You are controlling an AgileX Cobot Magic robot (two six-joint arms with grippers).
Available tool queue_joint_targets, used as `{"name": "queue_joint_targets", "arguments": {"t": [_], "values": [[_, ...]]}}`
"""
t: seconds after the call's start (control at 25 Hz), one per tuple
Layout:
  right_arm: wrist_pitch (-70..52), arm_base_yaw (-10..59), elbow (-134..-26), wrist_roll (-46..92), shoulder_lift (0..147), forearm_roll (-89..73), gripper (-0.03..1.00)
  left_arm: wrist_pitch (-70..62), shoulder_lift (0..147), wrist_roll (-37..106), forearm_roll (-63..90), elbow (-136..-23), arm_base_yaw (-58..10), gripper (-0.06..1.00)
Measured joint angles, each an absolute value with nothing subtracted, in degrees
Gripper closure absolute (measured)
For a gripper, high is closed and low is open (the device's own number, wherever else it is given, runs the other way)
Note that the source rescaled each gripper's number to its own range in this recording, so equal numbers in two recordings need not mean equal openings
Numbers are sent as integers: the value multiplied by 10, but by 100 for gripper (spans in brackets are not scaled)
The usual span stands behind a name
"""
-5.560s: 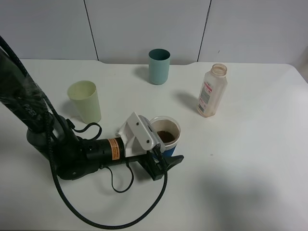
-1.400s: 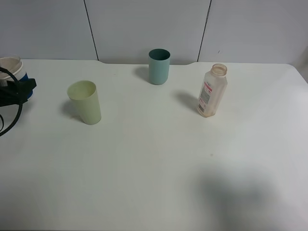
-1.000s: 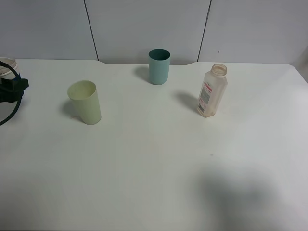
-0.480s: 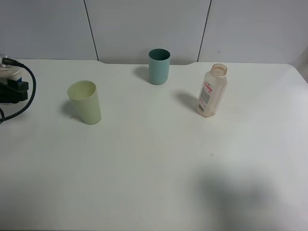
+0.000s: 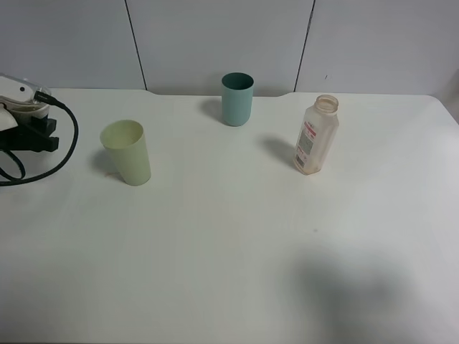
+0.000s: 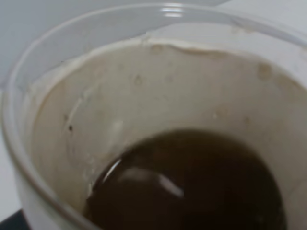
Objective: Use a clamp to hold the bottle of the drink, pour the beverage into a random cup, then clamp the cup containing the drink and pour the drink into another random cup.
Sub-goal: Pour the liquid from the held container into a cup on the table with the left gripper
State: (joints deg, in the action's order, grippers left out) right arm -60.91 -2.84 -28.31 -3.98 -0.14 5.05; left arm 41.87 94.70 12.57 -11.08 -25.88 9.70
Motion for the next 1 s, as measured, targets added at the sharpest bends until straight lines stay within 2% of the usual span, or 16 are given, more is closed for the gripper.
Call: {"name": "queue_joint_targets", "arguments": {"t": [0.2,0.56,1.0], "values": [[-609,-28,-283,-40,-1,51,-3,419,929,152,-112,-259,71,91],[-609,-28,-283,-40,-1,51,-3,419,923,160,-197,-259,67,91],[-609,-28,-283,-40,-1,51,-3,409,923,166,-195,-284,33,91]]}}
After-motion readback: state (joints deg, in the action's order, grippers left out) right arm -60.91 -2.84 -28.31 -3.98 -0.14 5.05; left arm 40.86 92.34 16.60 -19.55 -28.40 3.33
